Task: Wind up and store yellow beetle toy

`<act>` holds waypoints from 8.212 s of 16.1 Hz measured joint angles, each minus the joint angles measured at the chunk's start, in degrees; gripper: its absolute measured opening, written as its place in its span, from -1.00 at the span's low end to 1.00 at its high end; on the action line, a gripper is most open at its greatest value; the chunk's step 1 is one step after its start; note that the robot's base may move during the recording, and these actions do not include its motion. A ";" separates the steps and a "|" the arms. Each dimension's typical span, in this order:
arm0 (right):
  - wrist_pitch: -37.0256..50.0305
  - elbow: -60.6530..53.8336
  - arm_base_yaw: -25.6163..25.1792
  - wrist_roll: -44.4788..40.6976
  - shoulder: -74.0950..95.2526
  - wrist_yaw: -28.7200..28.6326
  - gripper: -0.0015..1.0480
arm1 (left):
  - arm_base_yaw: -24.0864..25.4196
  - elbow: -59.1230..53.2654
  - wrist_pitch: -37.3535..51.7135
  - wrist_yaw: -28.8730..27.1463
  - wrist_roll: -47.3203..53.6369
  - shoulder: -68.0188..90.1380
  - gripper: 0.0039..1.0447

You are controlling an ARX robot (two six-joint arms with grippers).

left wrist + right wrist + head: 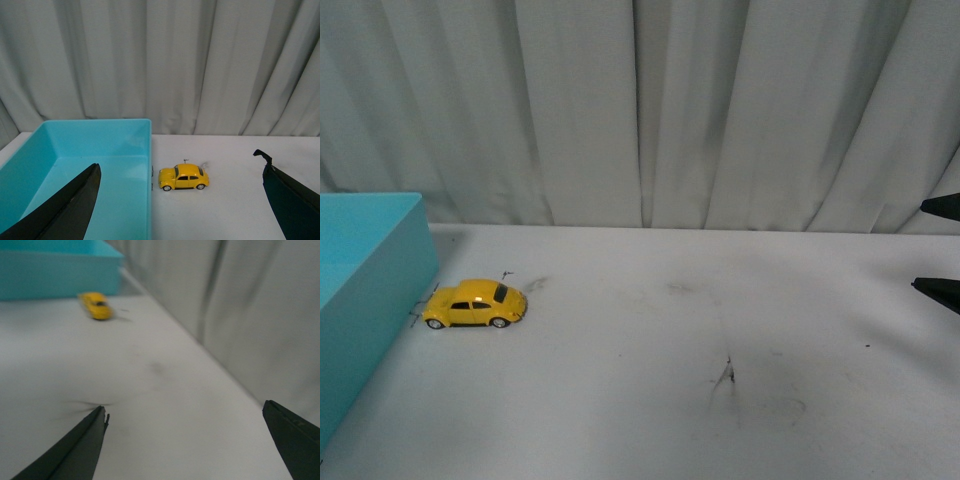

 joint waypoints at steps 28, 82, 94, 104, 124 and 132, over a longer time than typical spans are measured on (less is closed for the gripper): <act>6.34 -53.00 16.06 49.64 -85.55 74.03 -0.97 | -0.02 0.00 0.00 0.00 0.00 0.00 0.88; -25.05 -52.98 16.06 49.70 -117.09 74.12 0.87 | -4.26 89.07 -30.32 8.44 72.22 125.11 0.88; -25.05 -52.98 16.06 49.70 -117.09 74.12 0.87 | -3.61 94.77 -36.81 2.38 79.87 134.66 0.20; -25.05 -52.98 16.06 49.70 -117.09 74.12 0.87 | -5.07 93.81 -42.16 12.57 72.32 131.14 -0.23; -25.05 -52.98 16.06 49.70 -117.09 74.12 0.87 | 26.18 64.35 -6.03 6.40 38.07 114.33 -0.23; -25.07 -52.98 16.06 49.70 -117.09 74.12 0.87 | 26.36 64.83 -2.58 5.18 31.80 120.61 -0.08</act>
